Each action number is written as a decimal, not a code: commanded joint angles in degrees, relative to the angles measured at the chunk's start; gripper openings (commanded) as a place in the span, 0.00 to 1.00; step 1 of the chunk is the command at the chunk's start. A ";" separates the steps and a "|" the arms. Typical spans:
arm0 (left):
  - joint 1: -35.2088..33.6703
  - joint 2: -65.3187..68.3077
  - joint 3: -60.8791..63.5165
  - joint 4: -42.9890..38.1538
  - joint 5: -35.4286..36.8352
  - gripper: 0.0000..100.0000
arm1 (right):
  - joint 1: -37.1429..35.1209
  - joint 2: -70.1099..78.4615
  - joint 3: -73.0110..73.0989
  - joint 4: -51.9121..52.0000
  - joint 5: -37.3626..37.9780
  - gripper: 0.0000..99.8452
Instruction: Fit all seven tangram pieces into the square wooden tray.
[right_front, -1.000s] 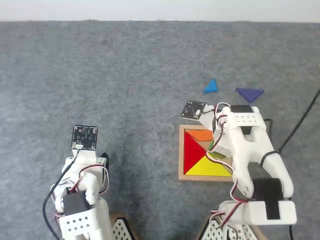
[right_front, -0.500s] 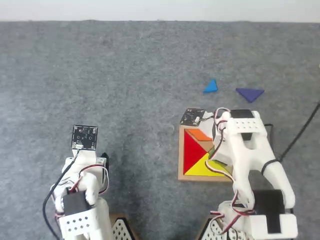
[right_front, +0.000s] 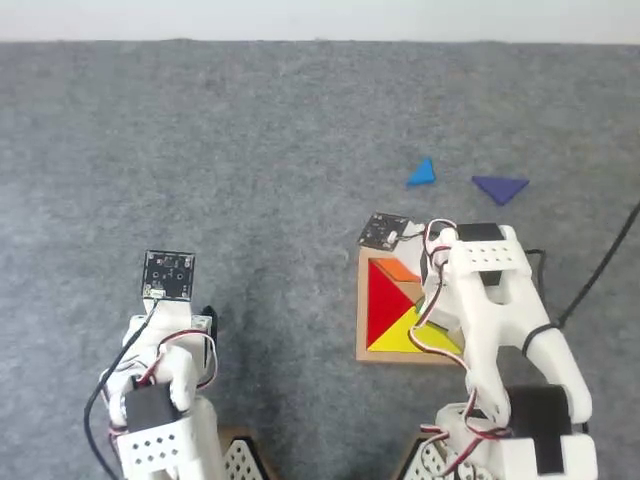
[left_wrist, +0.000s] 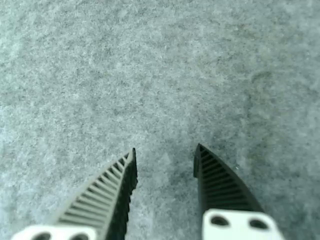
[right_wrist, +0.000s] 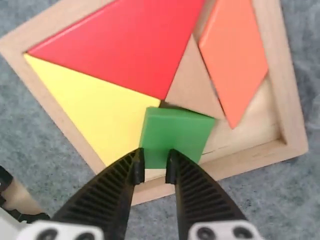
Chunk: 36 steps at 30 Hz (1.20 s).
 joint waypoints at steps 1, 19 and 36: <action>0.35 -1.14 -0.84 0.35 0.62 0.18 | 1.98 -0.40 -3.16 -0.57 -0.62 0.06; 0.35 -1.14 -0.84 0.35 0.62 0.18 | 9.19 -8.48 -15.12 5.49 -0.09 0.23; 0.35 -1.14 -0.84 0.35 0.62 0.18 | 15.78 17.54 -40.62 -2.59 -12.13 0.23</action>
